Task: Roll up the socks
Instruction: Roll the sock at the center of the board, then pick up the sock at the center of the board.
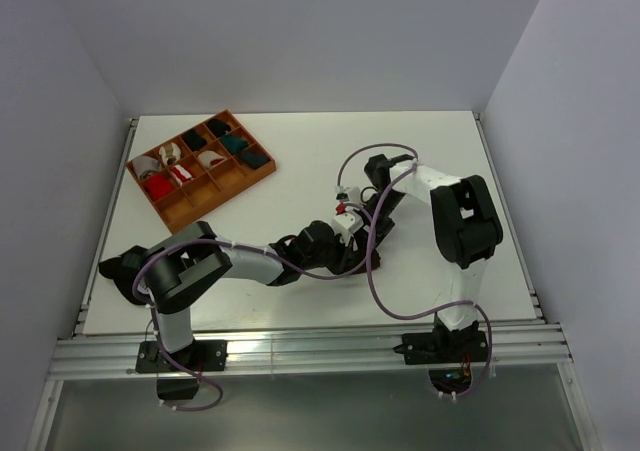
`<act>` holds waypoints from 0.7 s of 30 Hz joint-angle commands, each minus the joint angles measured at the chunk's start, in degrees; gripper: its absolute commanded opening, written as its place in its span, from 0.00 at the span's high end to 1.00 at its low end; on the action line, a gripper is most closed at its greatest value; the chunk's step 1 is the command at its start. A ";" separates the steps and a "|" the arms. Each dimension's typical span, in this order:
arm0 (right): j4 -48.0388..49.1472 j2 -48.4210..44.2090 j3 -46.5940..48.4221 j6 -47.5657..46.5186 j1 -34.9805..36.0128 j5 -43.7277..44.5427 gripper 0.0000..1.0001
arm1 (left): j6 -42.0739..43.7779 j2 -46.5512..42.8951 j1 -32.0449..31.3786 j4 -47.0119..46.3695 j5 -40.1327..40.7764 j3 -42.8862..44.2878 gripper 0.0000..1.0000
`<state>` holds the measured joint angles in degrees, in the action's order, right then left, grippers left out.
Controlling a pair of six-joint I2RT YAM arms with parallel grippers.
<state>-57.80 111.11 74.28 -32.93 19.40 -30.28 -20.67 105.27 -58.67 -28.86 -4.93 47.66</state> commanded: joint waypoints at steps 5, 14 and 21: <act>-3.01 2.18 2.89 -4.77 -1.29 -0.47 0.23 | 2.21 3.27 0.40 12.60 1.32 -1.52 1.00; -5.22 5.78 0.25 -5.92 -0.85 -1.09 0.23 | 1.77 3.71 0.49 13.04 4.48 -0.64 1.00; -4.69 7.54 -0.19 -4.43 -0.24 -1.27 0.29 | 1.42 4.06 0.49 12.25 4.75 -0.37 1.00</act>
<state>-65.63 115.33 75.33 -36.42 18.83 -33.95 -20.71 105.58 -58.67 -27.55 -4.16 48.77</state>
